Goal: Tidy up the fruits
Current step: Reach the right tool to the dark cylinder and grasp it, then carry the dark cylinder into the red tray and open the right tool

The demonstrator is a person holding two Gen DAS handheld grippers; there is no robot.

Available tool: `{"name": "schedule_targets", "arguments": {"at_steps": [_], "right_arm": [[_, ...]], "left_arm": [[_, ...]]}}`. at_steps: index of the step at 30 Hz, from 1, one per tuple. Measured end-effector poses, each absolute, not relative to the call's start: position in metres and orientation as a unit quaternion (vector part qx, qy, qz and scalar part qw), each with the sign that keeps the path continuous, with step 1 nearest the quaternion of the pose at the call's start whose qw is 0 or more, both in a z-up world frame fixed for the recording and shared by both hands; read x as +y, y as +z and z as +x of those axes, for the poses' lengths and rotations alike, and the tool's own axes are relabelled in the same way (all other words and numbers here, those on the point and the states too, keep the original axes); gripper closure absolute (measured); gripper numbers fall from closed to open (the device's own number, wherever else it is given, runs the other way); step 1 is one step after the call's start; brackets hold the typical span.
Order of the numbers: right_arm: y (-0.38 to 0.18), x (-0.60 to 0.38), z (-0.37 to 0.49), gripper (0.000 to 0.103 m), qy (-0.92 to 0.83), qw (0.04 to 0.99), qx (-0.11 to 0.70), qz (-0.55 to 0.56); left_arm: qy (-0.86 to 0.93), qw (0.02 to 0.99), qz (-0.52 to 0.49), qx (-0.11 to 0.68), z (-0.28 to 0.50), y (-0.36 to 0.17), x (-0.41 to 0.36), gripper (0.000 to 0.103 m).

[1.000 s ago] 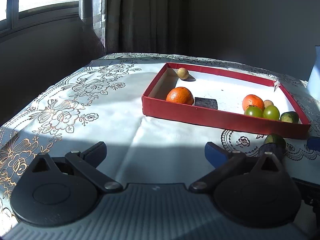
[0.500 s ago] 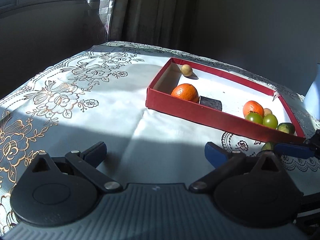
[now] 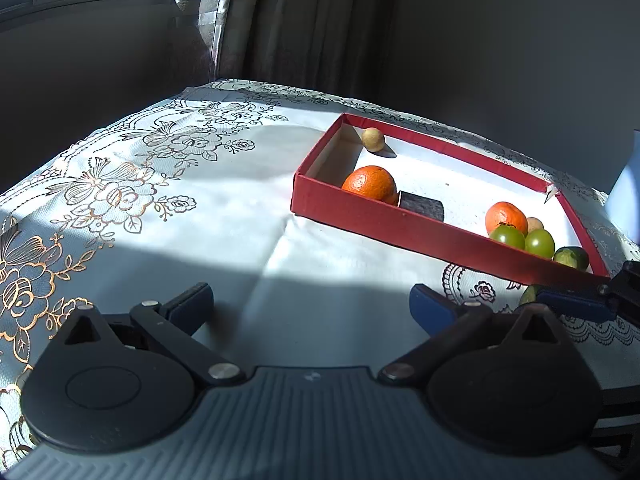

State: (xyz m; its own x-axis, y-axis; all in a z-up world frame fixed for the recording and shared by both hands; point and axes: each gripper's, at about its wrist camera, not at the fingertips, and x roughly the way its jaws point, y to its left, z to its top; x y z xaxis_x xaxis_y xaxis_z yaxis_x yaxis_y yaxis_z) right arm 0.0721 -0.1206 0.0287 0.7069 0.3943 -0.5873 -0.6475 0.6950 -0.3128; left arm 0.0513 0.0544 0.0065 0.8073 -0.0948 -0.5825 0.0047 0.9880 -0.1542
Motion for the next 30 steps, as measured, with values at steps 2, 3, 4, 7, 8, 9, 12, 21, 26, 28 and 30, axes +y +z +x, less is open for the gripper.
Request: {"name": "schedule_targets", "arguments": {"at_steps": [2,3,4,7,8,9,12,21,26,28,30], "right_arm": [[0.028,-0.12,0.068,0.064,0.29,0.887,0.242,-0.265],[0.028,-0.121,0.067,0.067,0.287,0.889,0.241,-0.264],[0.028,-0.122,0.066,0.067,0.285,0.891,0.24,-0.26],[0.026,-0.123,0.061,0.067,0.274,0.898,0.232,-0.255],[0.026,-0.123,0.06,0.068,0.273,0.899,0.231,-0.251],[0.027,-0.124,0.059,0.068,0.273,0.901,0.229,-0.246],[0.032,-0.127,0.051,0.068,0.268,0.91,0.217,-0.23],[0.069,-0.165,0.064,0.068,0.196,0.956,0.166,-0.141],[0.07,-0.197,0.108,0.068,0.122,0.972,0.183,-0.078],[0.064,-0.211,0.127,0.068,0.098,0.974,0.198,-0.051],[0.058,-0.222,0.143,0.068,0.089,0.971,0.218,-0.03]], "left_arm": [[-0.026,0.948,-0.073,0.309,0.051,0.007,0.055,0.0],[-0.026,0.948,-0.073,0.309,0.051,0.007,0.055,0.0],[-0.027,0.948,-0.074,0.309,0.051,0.007,0.055,0.0],[-0.027,0.948,-0.076,0.308,0.051,0.006,0.055,0.0],[-0.027,0.948,-0.077,0.308,0.051,0.006,0.055,0.0],[-0.027,0.948,-0.076,0.308,0.051,0.007,0.055,0.0],[-0.027,0.948,-0.076,0.308,0.051,0.007,0.055,0.0],[-0.024,0.948,-0.07,0.309,0.051,0.007,0.054,0.0],[-0.025,0.948,-0.067,0.309,0.051,0.006,0.053,0.0],[-0.025,0.948,-0.067,0.309,0.051,0.006,0.053,0.0],[-0.026,0.948,-0.065,0.309,0.051,0.006,0.052,0.0]]}}
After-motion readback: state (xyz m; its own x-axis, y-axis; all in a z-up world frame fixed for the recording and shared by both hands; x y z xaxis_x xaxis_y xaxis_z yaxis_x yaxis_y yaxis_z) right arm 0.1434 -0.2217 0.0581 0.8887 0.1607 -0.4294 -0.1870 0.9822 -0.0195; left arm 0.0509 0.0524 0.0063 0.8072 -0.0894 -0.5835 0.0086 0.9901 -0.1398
